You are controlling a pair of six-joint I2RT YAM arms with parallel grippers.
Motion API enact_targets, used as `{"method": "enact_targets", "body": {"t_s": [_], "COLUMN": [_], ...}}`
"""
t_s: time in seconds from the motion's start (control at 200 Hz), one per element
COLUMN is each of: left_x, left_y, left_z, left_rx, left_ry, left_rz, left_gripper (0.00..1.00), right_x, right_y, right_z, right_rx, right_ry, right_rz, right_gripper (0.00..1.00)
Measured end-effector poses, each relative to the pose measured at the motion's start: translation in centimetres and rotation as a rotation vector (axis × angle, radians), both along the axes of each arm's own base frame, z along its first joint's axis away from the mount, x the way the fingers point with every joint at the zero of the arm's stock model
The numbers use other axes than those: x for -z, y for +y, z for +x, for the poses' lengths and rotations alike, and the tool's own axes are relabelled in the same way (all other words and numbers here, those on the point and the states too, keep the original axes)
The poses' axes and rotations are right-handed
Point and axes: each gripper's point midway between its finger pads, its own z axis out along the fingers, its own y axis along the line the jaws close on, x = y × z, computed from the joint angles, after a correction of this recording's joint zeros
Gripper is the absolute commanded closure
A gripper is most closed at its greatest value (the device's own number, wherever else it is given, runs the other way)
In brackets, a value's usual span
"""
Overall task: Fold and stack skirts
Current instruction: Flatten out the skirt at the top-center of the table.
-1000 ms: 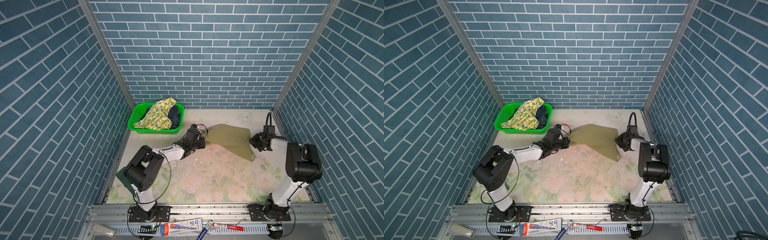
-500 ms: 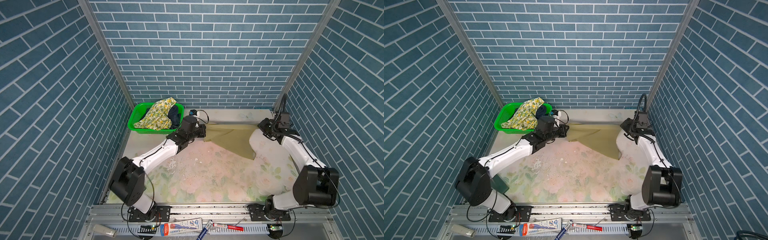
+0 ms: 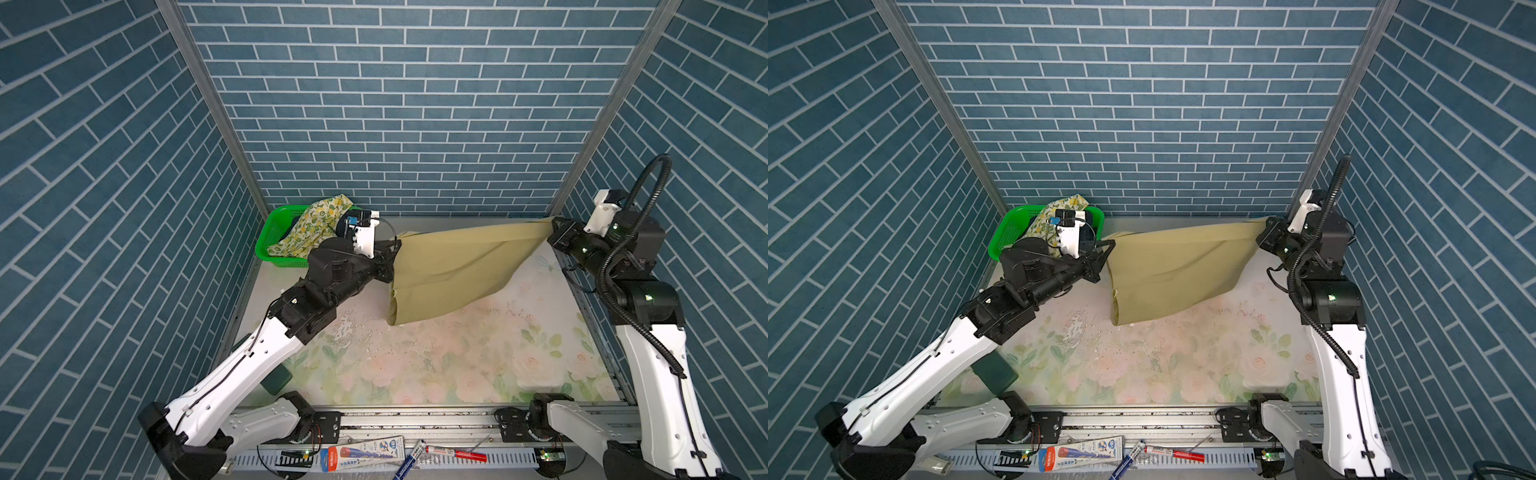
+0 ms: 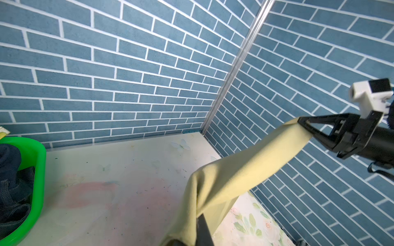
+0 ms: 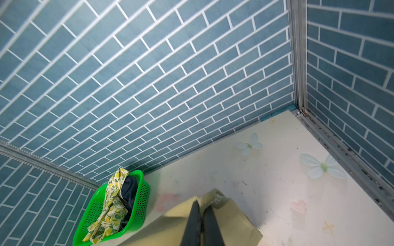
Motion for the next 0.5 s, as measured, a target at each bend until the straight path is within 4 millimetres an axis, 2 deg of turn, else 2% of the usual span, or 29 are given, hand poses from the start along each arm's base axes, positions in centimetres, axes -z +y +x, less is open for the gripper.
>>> {"method": "enact_targets", "body": {"t_s": [0.065,0.13,0.17,0.23,0.315,0.33,0.335,0.355,0.36,0.365,0.375,0.38,0.4,0.44,0.5], "left_x": [0.3,1.1,1.9,3.7,8.3,9.1,9.3,10.9,11.1,11.3,12.3,12.6,13.7,16.8,20.5], "left_y": [-0.2,-0.7,-1.0,-1.5,-1.8,-1.9,-1.9,-2.0,-2.0,-2.0,-2.0,-2.0,-2.0,-2.0,-2.0], "left_z": [0.4,1.6,2.8,5.2,9.8,10.5,10.7,12.0,12.2,12.3,13.0,13.2,14.1,16.1,18.3], "left_rx": [-0.008,-0.023,-0.034,-0.053,-0.097,-0.101,-0.103,-0.112,-0.113,-0.115,-0.12,-0.121,-0.128,-0.143,-0.158], "left_ry": [0.006,0.021,0.04,0.077,0.165,0.181,0.185,0.214,0.218,0.223,0.238,0.244,0.268,0.322,0.396], "left_rz": [0.019,0.044,0.059,0.078,0.114,0.118,0.12,0.13,0.132,0.133,0.142,0.145,0.149,0.172,0.198], "left_gripper": [1.0,1.0,1.0,1.0,1.0,0.97,0.96,0.88,0.85,0.83,0.76,0.72,0.58,0.42,0.27], "right_x": [-1.4,-2.1,-1.9,-0.3,3.9,5.2,5.7,7.3,7.9,8.2,9.2,9.7,11.7,15.4,21.4], "right_y": [0.1,0.3,0.4,0.8,1.5,1.6,1.6,1.8,1.8,1.9,1.9,2.0,2.1,2.2,2.3], "right_z": [0.3,1.7,3.3,6.8,13.0,14.3,14.8,16.3,16.9,17.1,18.0,18.3,19.7,22.1,24.8], "right_rx": [-0.007,-0.015,-0.016,-0.029,-0.048,-0.053,-0.053,-0.058,-0.058,-0.058,-0.058,-0.059,-0.062,-0.065,-0.068], "right_ry": [-0.011,-0.009,0.009,0.06,0.16,0.187,0.196,0.23,0.241,0.248,0.266,0.274,0.31,0.376,0.483], "right_rz": [0.0,0.002,0.002,0.005,0.008,0.009,0.009,0.01,0.009,0.009,0.011,0.012,0.011,0.01,0.002], "right_gripper": [1.0,1.0,1.0,1.0,1.0,0.94,0.94,0.81,0.81,0.74,0.67,0.67,0.54,0.45,0.31]}}
